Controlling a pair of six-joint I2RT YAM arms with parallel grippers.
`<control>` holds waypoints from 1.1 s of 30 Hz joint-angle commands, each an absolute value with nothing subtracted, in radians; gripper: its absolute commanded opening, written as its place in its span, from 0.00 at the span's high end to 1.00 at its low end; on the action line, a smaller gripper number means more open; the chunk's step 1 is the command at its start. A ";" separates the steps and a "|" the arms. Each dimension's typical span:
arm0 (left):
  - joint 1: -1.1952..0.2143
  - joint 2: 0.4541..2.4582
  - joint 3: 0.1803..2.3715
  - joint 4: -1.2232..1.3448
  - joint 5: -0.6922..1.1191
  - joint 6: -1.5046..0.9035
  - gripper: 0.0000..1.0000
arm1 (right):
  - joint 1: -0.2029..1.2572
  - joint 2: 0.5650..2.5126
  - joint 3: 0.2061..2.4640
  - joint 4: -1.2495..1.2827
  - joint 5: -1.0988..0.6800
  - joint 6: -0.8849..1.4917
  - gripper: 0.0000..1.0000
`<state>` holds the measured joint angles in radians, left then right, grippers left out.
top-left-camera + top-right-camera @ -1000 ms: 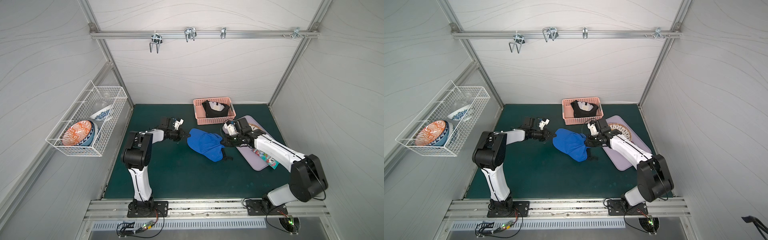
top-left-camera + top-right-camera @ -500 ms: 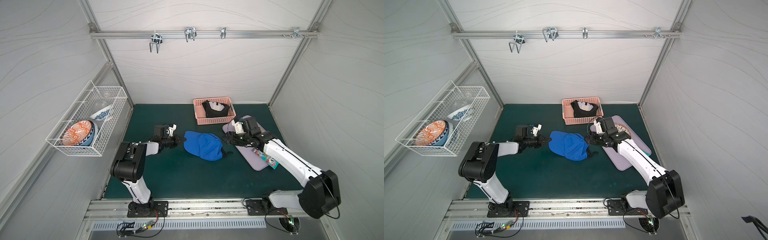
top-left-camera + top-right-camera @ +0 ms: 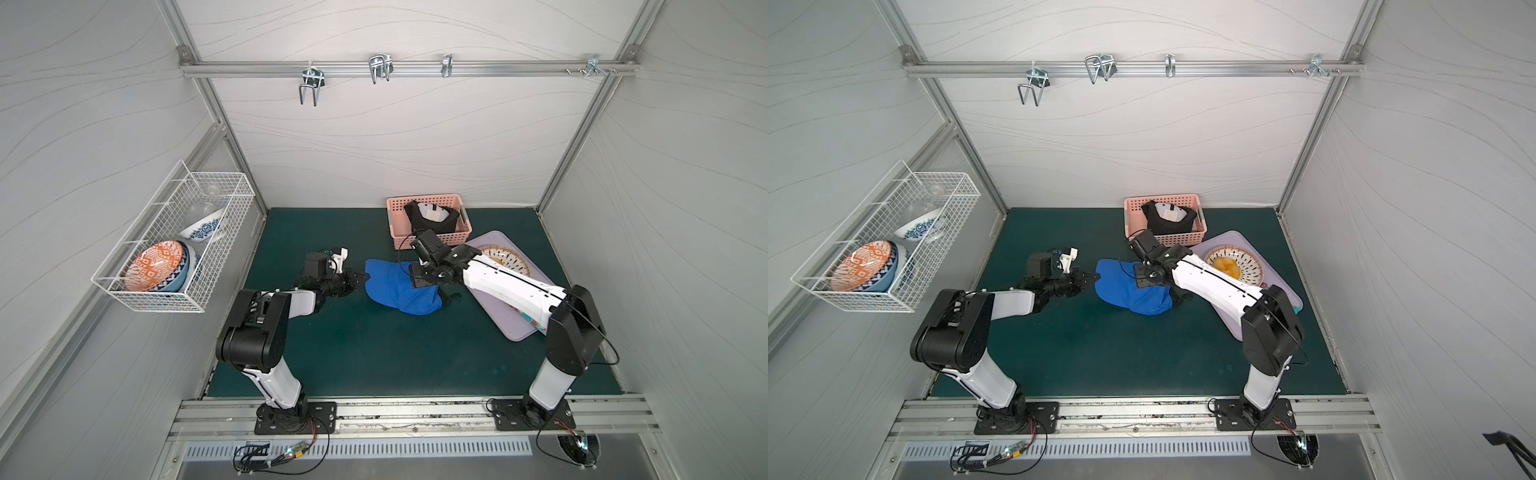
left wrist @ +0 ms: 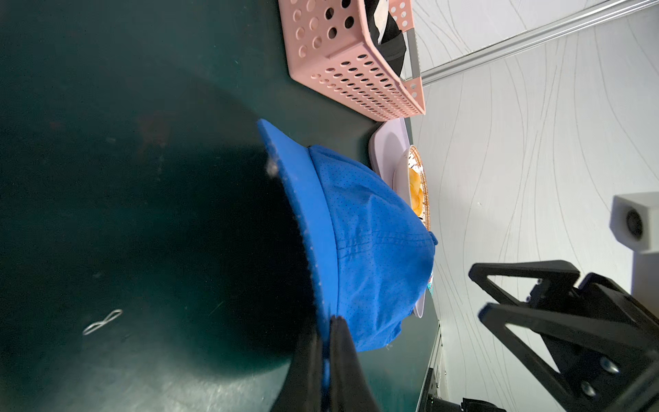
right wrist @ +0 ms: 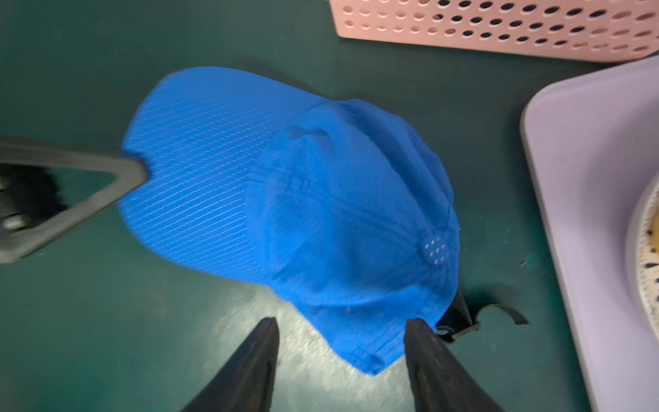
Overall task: Turn the baseball cap inside out
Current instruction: Adjust the baseball cap at the center of the board.
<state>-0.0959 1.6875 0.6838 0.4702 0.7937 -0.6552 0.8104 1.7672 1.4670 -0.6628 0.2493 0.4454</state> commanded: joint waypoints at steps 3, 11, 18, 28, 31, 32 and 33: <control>-0.092 1.689 0.674 0.498 0.762 -0.666 1.00 | 0.818 1.854 1.546 -0.723 0.369 0.383 0.43; -0.092 1.696 0.671 0.508 0.765 -0.671 1.00 | 0.818 1.949 1.603 -0.721 0.338 0.330 0.68; -0.091 1.705 0.667 0.508 0.754 -0.667 1.00 | 0.817 1.937 1.627 -0.722 0.292 0.320 1.00; -0.091 1.735 0.661 0.530 0.732 -0.678 1.00 | 0.773 1.815 1.620 -0.702 0.149 0.374 1.00; -0.092 1.759 0.659 0.567 0.735 -0.700 1.00 | 0.739 1.804 1.575 -0.663 0.084 0.413 1.00; -0.091 1.766 0.659 0.576 0.737 -0.707 1.00 | 0.723 1.796 1.555 -0.644 0.059 0.431 1.00; -0.091 1.774 0.660 0.585 0.738 -0.712 1.00 | 0.707 1.787 1.539 -0.626 0.027 0.444 1.00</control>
<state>-0.0959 1.7367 0.6693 0.5522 0.7738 -0.6910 0.7456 1.8156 1.5768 -0.6666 0.1215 0.3878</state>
